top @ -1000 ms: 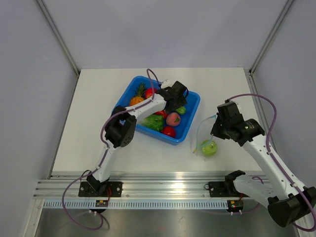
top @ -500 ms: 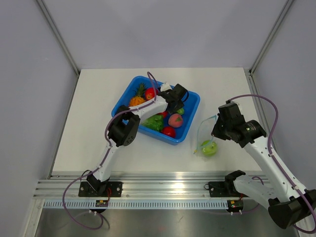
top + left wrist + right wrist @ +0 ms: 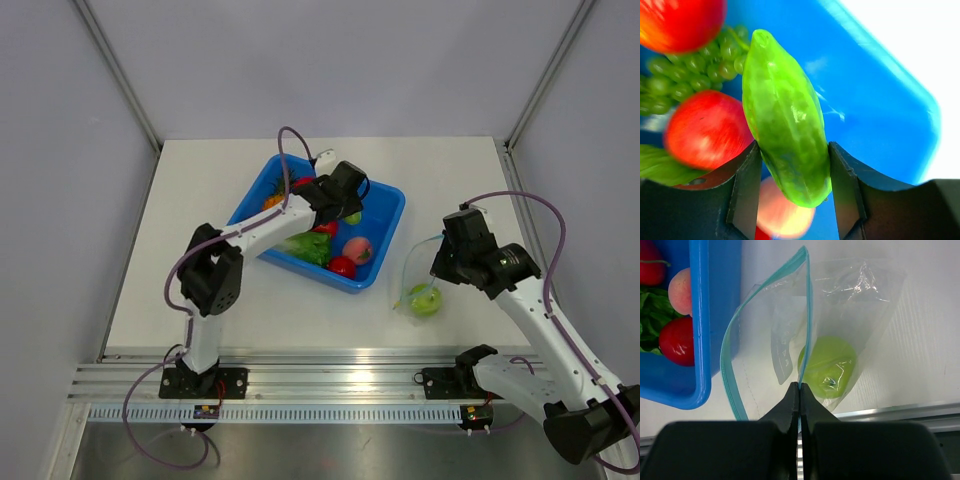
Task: Place the food in the zip-top bag and seal the zipper
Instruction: Pick up the fake vegetable from the bin, then place the fake vegetable in the zipper food storage bag.
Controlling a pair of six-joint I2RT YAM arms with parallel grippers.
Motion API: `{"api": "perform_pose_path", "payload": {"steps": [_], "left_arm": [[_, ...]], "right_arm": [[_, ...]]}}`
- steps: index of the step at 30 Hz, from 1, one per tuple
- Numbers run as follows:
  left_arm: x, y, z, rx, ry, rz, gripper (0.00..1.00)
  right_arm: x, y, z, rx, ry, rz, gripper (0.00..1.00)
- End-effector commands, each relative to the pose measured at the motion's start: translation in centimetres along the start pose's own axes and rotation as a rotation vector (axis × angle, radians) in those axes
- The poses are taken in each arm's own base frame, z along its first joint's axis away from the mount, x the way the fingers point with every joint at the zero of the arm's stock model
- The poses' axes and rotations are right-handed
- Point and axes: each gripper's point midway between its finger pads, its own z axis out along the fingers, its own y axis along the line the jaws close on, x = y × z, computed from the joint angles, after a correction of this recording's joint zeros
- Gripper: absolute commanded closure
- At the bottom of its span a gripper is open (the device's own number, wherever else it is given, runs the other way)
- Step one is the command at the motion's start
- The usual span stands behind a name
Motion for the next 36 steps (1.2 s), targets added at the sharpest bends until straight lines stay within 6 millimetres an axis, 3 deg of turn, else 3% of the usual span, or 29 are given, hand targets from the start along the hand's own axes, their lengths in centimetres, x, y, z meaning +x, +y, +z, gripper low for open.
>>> {"api": "perform_pose_path", "payload": {"steps": [1, 3, 5, 6, 8, 16, 23, 32, 36], "left_arm": [[-6.0, -2.9, -6.9, 0.167, -0.174, 0.077, 1.00], [-5.5, -3.0, -8.2, 0.226, -0.153, 0.122, 1.00], [-6.7, -4.3, -11.2, 0.339, -0.180, 0.158, 1.00], [-5.5, -4.3, -11.8, 0.389, -0.139, 0.199, 1.00], [-5.6, -5.3, -14.5, 0.498, -0.144, 0.208, 1.00], [-0.2, -8.0, -21.1, 0.716, -0.131, 0.303, 1.00], [2.4, -10.0, -22.8, 0.739, -0.217, 0.402, 1.00], [4.7, -11.2, -20.1, 0.699, -0.244, 0.453, 1.00], [5.2, -10.9, -18.8, 0.655, -0.258, 0.468, 1.00]], "right_arm": [[-1.8, 0.0, -1.2, 0.009, -0.065, -0.012, 1.00], [-2.1, 0.3, -1.4, -0.002, -0.069, -0.011, 1.00], [-2.2, 0.7, -1.4, -0.014, -0.065, -0.013, 1.00], [-2.2, 0.9, -1.3, -0.020, -0.063, -0.013, 1.00], [-2.4, 1.1, -1.3, -0.026, -0.065, -0.009, 1.00], [-2.5, 3.8, -0.9, -0.140, -0.040, 0.020, 1.00], [-2.4, 5.5, -0.9, -0.202, 0.001, 0.052, 1.00], [-2.7, 7.2, -2.2, -0.292, 0.006, 0.080, 1.00], [-2.8, 8.3, -2.9, -0.358, 0.012, 0.098, 1.00]]}}
